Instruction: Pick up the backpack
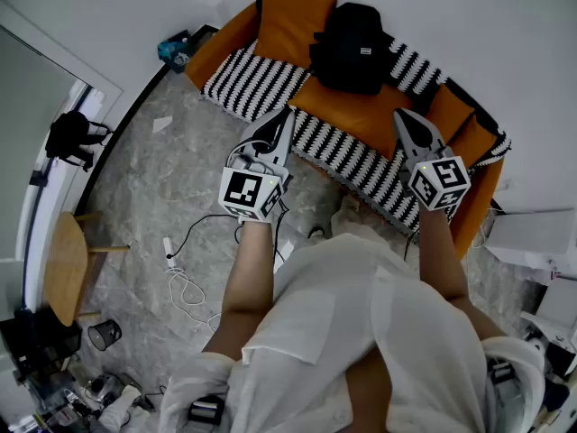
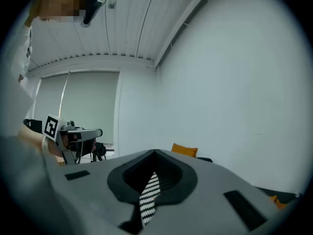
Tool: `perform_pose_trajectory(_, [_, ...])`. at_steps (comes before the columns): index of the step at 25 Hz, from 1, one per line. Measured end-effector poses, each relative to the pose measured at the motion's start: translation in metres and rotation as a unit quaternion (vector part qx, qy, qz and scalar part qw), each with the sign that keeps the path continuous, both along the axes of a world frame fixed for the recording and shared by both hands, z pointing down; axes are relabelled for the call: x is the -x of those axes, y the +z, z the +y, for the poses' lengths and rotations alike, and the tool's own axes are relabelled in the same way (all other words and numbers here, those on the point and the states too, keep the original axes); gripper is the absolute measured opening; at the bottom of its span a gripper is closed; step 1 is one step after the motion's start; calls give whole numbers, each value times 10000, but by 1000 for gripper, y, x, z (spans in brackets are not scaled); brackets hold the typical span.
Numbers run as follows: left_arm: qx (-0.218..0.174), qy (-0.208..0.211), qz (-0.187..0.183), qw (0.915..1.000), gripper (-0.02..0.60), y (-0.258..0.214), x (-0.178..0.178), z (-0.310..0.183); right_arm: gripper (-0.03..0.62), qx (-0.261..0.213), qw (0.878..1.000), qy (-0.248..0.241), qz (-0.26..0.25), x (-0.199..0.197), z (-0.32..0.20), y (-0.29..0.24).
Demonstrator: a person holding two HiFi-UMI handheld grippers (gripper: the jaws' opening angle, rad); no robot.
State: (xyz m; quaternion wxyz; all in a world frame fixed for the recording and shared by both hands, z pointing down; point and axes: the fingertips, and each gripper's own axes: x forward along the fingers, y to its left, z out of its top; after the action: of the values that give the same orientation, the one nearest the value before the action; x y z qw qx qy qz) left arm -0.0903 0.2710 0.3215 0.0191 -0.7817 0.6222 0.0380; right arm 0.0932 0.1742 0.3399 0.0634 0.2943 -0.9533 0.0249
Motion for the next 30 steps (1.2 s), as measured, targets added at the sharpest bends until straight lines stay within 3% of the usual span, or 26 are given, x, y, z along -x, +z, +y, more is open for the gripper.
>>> perform_pose_trajectory(10, [55, 29, 46, 10000, 25, 5, -2, -25, 17, 61, 10000, -35, 4, 3, -24, 4])
perform_pose_trajectory(16, [131, 40, 106, 9998, 25, 11, -2, -54, 18, 189, 9980, -193, -580, 4, -52, 1])
perform_pose_trajectory(26, [278, 58, 169, 9995, 26, 19, -15, -138, 19, 88, 9988, -472, -23, 3, -132, 20])
perform_pose_trajectory(30, [326, 26, 131, 9994, 26, 19, -22, -173, 20, 78, 9983, -585, -28, 1, -168, 21])
